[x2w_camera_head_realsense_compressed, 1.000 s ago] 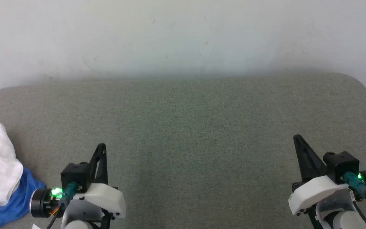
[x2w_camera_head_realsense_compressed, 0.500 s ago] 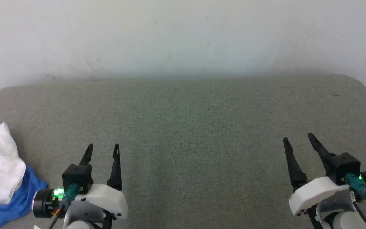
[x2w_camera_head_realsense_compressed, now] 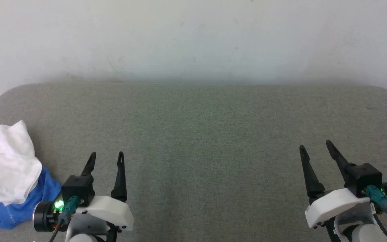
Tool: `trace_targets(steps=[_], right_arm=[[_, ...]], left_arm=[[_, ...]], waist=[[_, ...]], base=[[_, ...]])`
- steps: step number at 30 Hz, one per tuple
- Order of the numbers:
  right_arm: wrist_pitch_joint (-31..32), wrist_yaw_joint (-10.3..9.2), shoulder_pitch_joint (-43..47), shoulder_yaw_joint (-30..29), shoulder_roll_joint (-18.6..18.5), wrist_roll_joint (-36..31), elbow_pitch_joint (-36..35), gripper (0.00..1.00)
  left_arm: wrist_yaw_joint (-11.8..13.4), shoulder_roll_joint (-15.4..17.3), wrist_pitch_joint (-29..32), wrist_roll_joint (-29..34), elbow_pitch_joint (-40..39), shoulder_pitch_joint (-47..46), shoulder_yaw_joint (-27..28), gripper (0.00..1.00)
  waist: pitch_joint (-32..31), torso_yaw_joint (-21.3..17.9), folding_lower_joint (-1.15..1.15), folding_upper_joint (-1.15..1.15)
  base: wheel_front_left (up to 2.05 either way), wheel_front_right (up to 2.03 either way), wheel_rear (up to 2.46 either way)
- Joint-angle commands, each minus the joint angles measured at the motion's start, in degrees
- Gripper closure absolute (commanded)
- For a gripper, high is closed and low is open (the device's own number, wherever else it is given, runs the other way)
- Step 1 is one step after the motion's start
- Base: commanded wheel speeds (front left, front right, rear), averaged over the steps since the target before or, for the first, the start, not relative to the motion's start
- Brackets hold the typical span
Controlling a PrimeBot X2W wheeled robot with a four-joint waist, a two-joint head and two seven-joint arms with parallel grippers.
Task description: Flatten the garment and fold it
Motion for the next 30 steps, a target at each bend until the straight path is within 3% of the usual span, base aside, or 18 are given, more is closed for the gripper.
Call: trace_targets(steps=[1,30], right_arm=[[-0.62,0.09,0.38,0.01,-0.03,0.38,0.26,0.0],[-4.08,0.17,-0.66,2.06,-0.07,0.92,2.5,0.0]], left_arm=[[-0.61,-0.03,-0.6,-0.4,0.31,-0.73,0.23,0.0],[-0.37,-0.05,-4.07,-2.97,1.89,-0.56,3.51,0.0]], waist=[[-0.05,0.64,0.0,0.0],[-0.15,10.36,0.0,0.0]], base=[[0.0,0.0,0.0],[0.0,0.0,0.0]])
